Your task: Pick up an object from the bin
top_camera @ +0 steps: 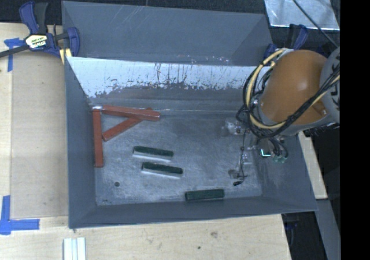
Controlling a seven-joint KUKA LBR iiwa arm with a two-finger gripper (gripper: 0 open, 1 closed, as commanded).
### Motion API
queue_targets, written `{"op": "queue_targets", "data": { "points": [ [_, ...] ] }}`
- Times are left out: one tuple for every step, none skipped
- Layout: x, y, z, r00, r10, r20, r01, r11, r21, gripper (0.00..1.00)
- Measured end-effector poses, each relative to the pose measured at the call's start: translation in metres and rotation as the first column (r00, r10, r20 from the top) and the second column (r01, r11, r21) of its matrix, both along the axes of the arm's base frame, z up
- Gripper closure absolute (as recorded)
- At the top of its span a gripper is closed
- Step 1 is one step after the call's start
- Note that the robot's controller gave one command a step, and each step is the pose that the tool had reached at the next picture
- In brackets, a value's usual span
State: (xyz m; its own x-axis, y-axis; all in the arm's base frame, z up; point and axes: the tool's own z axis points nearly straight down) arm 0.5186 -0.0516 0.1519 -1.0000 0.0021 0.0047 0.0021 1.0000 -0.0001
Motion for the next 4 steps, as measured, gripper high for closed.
{"op": "queue_targets", "data": {
  "points": [
    [-0.008,0.070,-0.071,0.992,0.128,0.000,-0.128,0.992,0.003,0.00],
    [-0.020,0.122,-0.067,0.999,-0.038,0.003,0.038,0.999,0.000,0.00],
    [-0.014,0.127,-0.082,0.981,-0.195,0.003,0.195,0.981,0.000,0.00],
    [-0.013,0.127,-0.081,0.981,-0.193,0.005,0.193,0.981,0.000,1.00]
  ]
}}
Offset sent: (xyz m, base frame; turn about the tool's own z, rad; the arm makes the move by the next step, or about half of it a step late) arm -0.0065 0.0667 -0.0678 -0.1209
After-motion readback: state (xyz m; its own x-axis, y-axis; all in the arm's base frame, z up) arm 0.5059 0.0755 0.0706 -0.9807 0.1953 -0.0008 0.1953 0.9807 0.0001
